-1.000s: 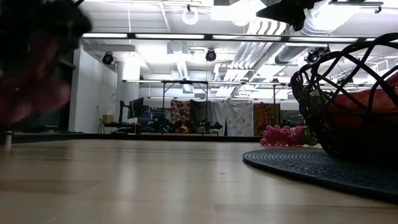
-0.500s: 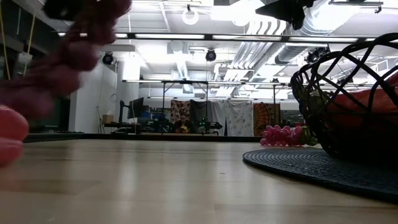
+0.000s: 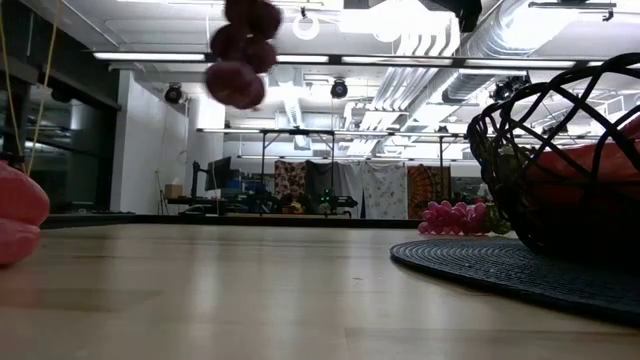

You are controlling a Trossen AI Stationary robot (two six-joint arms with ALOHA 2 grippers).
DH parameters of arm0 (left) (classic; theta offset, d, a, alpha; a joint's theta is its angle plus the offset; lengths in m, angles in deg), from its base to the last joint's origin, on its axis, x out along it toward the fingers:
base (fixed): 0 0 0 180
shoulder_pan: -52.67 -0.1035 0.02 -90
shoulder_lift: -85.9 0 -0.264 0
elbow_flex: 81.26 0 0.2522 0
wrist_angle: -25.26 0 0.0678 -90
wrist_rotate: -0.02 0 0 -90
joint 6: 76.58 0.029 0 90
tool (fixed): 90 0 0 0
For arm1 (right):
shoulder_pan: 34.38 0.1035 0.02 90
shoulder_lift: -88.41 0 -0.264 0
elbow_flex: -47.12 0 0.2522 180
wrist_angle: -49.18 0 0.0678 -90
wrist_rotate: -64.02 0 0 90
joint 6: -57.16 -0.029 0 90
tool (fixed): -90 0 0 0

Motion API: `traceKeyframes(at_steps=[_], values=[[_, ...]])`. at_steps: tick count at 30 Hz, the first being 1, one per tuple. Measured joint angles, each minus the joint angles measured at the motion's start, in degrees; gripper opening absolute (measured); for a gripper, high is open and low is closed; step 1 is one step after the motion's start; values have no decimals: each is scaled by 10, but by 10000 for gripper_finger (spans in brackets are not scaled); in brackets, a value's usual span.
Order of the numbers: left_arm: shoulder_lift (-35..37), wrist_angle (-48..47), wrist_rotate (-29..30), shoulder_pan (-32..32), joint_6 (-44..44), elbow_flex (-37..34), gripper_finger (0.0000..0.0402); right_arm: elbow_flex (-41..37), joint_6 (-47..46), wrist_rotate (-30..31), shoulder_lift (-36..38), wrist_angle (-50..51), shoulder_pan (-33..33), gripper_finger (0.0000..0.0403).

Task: Build produce basket
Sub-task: Put the purple garlic into the basket

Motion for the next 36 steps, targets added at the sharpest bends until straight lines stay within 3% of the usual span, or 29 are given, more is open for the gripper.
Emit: traceKeyframes(at_steps=[8, 15, 36], values=[[-7, 234, -51, -19, 31, -120, 182, 0, 5, -1, 0, -20, 0, 252], [-8, 391, -54, -14, 30, -211, 182, 0, 15, -1, 0, -20, 0, 252], [-10, 407, -54, -12, 24, -219, 182, 0, 15, -1, 0, -20, 0, 252]])
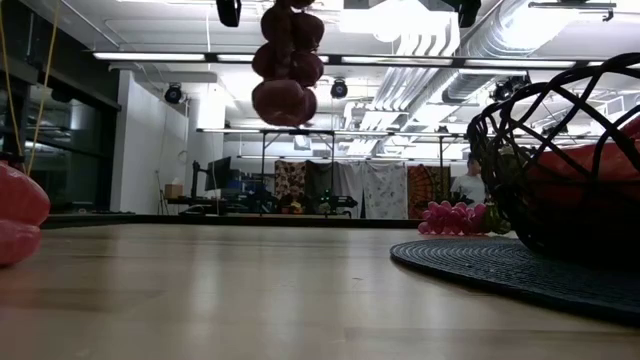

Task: Build produce basket
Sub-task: Put the purple garlic into the basket

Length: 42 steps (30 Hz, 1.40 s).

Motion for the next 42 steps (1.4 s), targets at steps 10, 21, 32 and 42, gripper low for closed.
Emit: traceKeyframes(at_steps=[10, 21, 32, 42], values=[[-21, 20, 14, 0, -9, 1, 182, 40, 5, -14, -36, -7, 0, 252], [-57, 73, -62, 0, -41, 0, 182, 199, 130, 1, -164, 145, 0, 252], [-57, 120, -82, 0, -70, 0, 182, 243, 168, -9, -217, 157, -3, 252], [-57, 125, -139, 0, -113, 0, 182, 245, 180, -7, -235, 99, -10, 252]])
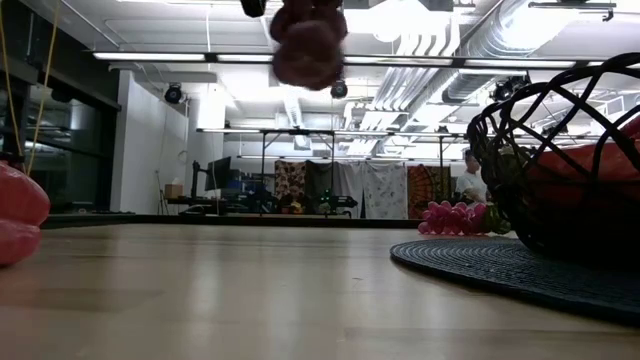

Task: Build produce basket
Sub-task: Put the purple garlic into the basket

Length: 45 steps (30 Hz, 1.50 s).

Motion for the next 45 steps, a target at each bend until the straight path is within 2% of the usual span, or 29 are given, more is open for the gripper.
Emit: traceKeyframes(at_steps=[6, 21, 31, 34, 39, 45], values=[[0, -1, -3, 0, -10, 0, 182, 0, 2, -59, 0, -3, 0, 252], [0, -1, 3, 0, -12, 0, 182, 0, 26, -62, -12, -11, 0, 248], [0, -6, -2, -4, 14, 0, 184, 0, 30, -61, -12, -7, 0, 149], [0, -23, -2, -12, 14, 0, 199, 0, 30, -57, -12, 0, -1, 145], [15, -63, -19, -37, 24, 1, 241, 0, 43, -42, 10, 55, 0, 162], [61, -227, -38, -74, 82, 50, 274, 0, 41, -18, 68, 153, 0, 162]])
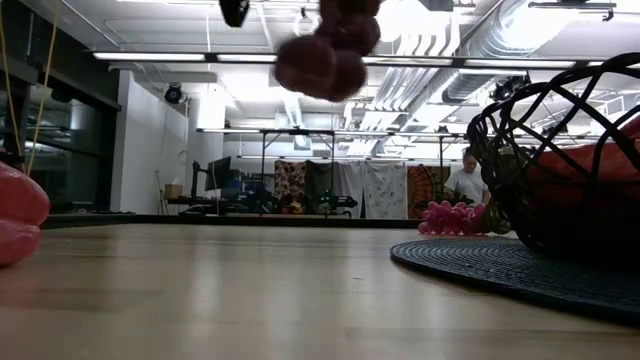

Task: Build produce basket
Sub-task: Put the purple garlic into the basket

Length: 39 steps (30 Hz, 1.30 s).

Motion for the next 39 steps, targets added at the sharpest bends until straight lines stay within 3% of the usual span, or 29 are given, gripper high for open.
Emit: traceKeyframes(at_steps=[8, 11, 16, 22, 33, 36, 39], values=[[89, -176, 8, -25, 70, 65, 278, 0, -34, 37, 95, 78, 0, 164], [135, -178, 20, -22, 77, 54, 278, 0, -49, 38, 123, 86, 0, 166], [206, -173, 100, 5, 70, -1, 278, 0, -71, 38, 156, 102, 0, 166], [236, -168, 156, 42, 37, -41, 278, 12, -154, 30, 170, 125, 0, 167], [206, -152, 166, 59, 37, -43, 278, 292, -364, -85, 114, 673, 15, 167], [195, -152, 166, 59, 37, -43, 278, 328, -424, -159, 95, 769, 29, 167], [186, -152, 166, 59, 37, -43, 278, 337, -475, -195, 86, 850, 44, 167]])
